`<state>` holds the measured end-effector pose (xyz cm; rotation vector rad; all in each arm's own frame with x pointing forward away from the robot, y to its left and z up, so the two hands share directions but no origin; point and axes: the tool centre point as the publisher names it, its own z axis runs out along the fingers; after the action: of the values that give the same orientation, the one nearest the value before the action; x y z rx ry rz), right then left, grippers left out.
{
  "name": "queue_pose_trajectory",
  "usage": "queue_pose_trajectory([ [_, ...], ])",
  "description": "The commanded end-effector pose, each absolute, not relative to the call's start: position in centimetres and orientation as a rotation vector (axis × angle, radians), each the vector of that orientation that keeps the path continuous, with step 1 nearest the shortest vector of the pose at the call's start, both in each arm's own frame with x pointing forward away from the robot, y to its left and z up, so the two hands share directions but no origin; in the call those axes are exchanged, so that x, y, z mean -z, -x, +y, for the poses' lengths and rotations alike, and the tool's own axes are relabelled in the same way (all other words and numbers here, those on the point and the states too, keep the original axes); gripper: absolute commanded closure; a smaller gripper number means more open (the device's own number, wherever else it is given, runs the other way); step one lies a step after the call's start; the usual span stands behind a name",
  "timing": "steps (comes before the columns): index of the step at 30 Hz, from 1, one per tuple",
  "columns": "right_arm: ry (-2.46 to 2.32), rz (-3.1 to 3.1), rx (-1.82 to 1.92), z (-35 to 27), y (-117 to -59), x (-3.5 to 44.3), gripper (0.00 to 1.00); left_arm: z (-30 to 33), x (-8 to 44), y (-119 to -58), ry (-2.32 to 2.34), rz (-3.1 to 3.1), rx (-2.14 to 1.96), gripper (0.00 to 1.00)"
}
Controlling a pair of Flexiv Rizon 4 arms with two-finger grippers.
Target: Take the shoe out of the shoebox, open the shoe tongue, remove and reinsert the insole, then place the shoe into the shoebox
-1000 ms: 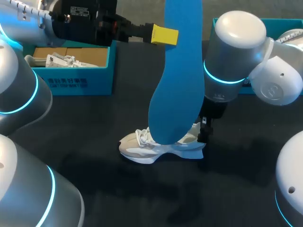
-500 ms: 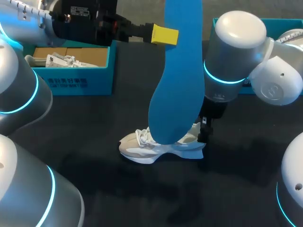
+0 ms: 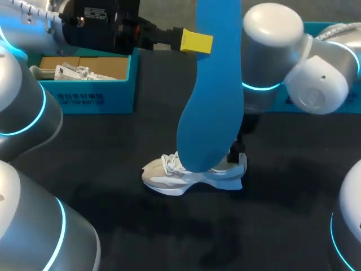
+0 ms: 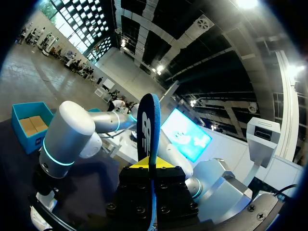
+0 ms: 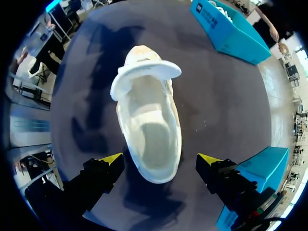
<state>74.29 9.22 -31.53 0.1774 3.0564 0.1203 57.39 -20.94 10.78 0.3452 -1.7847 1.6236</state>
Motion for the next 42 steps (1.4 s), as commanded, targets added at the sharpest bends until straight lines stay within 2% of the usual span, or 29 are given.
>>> queue_pose_trajectory([
  [1, -0.159, 3.08, -0.102, 10.5, -75.8, 32.6, 0.0, -21.1, -10.8, -57.5, -0.344, -1.786, -1.622, 1.0],
  [11, -0.095, 3.105, -0.079, 12.1, -78.0, 34.5, 0.0, -21.1, -10.8, -57.5, -0.344, -1.786, -1.622, 1.0],
  [26, -0.031, 3.145, -0.111, 14.9, -78.1, 36.8, 0.0, -21.1, -10.8, -57.5, -0.344, -1.786, -1.622, 1.0],
  [27, -0.039, 3.151, -0.104, 14.9, -78.0, 37.2, 0.05, -21.1, -10.8, -57.5, -0.344, -1.786, -1.622, 1.0],
  [29, -0.052, 3.157, -0.098, 14.8, -77.9, 37.5, 0.07, -21.1, -10.8, -57.5, -0.344, -1.786, -1.622, 1.0],
  [30, -0.063, 3.158, -0.1, 14.6, -77.8, 37.6, 0.14, -21.1, -10.8, -57.5, -0.344, -1.786, -1.622, 1.0],
  [33, -0.087, 3.157, -0.091, 14.1, -77.6, 37.7, 0.07, -21.1, -10.8, -57.5, -0.344, -1.786, -1.622, 1.0],
  [36, -0.104, 3.159, -0.089, 13.7, -77.6, 37.8, 0.09, -21.1, -10.8, -57.5, -0.344, -1.786, -1.622, 1.0],
  [39, -0.1, 3.166, -0.085, 13.7, -77.6, 38.1, 0.2, -21.1, -10.8, -57.5, -0.344, -1.786, -1.622, 1.0],
  [40, -0.096, 3.169, -0.08, 13.8, -77.7, 38.3, 0.38, -21.1, -10.8, -57.5, -0.344, -1.786, -1.622, 1.0],
  [41, -0.093, 3.172, -0.077, 13.9, -77.7, 38.3, 0.52, -21.1, -10.8, -57.5, -0.344, -1.786, -1.622, 1.0],
  [42, -0.088, 3.175, -0.072, 13.9, -77.7, 38.4, 0.55, -21.1, -10.8, -57.5, -0.344, -1.786, -1.622, 1.0],
])
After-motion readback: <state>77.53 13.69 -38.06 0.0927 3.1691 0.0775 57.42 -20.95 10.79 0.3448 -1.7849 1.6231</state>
